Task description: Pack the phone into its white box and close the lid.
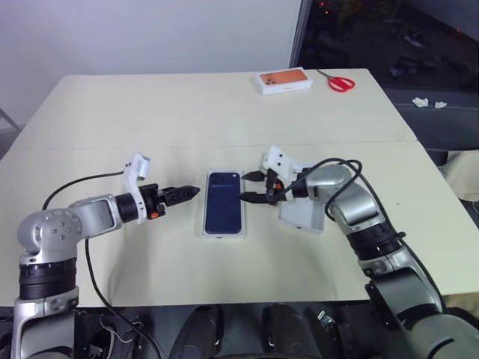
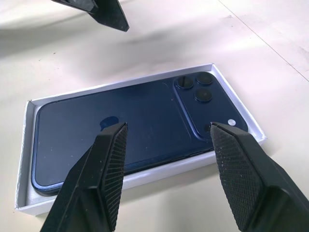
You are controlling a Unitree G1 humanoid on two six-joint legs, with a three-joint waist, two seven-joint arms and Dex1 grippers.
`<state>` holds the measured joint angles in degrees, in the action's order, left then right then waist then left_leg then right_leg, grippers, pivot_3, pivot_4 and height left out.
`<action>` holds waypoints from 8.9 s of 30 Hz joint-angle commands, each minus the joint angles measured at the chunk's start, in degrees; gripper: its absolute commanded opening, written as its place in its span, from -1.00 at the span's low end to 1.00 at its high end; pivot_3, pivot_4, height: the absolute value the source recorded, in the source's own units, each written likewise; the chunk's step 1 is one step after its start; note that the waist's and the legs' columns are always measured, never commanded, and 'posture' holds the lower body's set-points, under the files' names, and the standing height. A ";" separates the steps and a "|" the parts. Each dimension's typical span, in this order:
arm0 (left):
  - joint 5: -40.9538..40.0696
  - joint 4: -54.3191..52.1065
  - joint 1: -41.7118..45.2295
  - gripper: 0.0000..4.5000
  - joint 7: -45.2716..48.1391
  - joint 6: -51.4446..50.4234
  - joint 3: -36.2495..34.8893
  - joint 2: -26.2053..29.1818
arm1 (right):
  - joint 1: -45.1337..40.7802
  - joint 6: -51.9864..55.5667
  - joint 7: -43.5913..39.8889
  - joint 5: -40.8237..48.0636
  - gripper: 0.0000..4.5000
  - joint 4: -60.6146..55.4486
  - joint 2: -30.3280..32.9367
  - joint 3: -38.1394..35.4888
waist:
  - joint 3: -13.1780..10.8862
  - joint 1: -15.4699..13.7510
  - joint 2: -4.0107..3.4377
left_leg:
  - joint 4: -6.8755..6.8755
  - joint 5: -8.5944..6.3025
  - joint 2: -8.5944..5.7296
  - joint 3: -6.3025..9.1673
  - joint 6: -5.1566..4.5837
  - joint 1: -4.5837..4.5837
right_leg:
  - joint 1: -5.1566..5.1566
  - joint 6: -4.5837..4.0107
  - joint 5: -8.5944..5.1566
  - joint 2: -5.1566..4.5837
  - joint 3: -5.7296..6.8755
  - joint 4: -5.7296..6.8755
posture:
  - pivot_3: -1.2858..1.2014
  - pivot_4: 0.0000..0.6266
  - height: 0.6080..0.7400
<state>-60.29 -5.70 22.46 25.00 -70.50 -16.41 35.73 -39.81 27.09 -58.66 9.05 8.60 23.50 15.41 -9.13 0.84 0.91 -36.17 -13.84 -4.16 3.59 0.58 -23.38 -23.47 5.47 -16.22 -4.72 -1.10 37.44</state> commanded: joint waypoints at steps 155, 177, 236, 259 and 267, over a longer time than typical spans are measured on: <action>32.85 -0.84 -4.93 0.99 26.00 44.77 8.81 -3.11 | 0.32 65.41 65.14 41.04 1.00 -22.26 3.88 -20.90 | -0.21 -0.07 -0.28 | -0.58 -0.39 -0.17 0.07 -0.71 -0.40 | 0.04 -0.11 0.10 -0.23 0.20 -0.13 | 0.03 -0.52 1.00; 32.90 -1.35 -4.23 1.00 23.77 44.21 9.83 -3.49 | 1.61 65.41 90.53 61.81 0.23 -19.48 4.43 -18.57 | -0.21 0.00 -0.28 | -0.59 -0.39 -0.11 0.02 -0.74 -0.40 | 0.06 -0.10 0.09 -0.15 0.20 -0.13 | 0.03 -0.52 1.00; 27.21 -2.68 -3.21 1.00 21.71 41.25 3.22 -2.64 | 10.65 39.62 89.24 103.95 -0.97 -13.02 -20.20 -22.56 | -0.27 1.10 -0.39 | -0.70 -0.45 0.03 -0.09 -0.84 -0.39 | 0.00 -0.10 0.09 0.01 0.05 0.03 | 0.03 -0.52 1.00; 27.23 -5.56 -8.49 1.00 20.77 40.88 6.85 -4.84 | 11.32 29.58 82.75 97.36 -0.97 -5.05 -18.75 -15.91 | -0.27 1.43 -0.39 | -0.70 -0.45 0.07 -0.09 -0.84 -0.39 | 0.00 -0.09 0.09 0.04 0.04 0.01 | 0.03 -0.52 1.00; 28.21 -4.05 -9.42 -0.43 20.88 41.14 11.32 -8.27 | 13.76 30.49 81.37 97.55 -0.39 -5.90 -16.27 -16.37 | -0.27 1.20 -0.39 | -0.71 -0.46 0.06 -0.08 -0.85 -0.38 | 0.03 -0.09 0.09 0.02 0.05 0.00 | 0.03 -0.52 1.00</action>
<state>-32.78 -9.15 12.80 46.01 -30.71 -5.75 28.06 -25.87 57.16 23.19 106.02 3.81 6.80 -0.31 -9.40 2.05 0.52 -36.88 -14.29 -4.10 3.51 -0.27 -23.77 -23.44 5.38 -16.13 -4.71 -1.06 37.43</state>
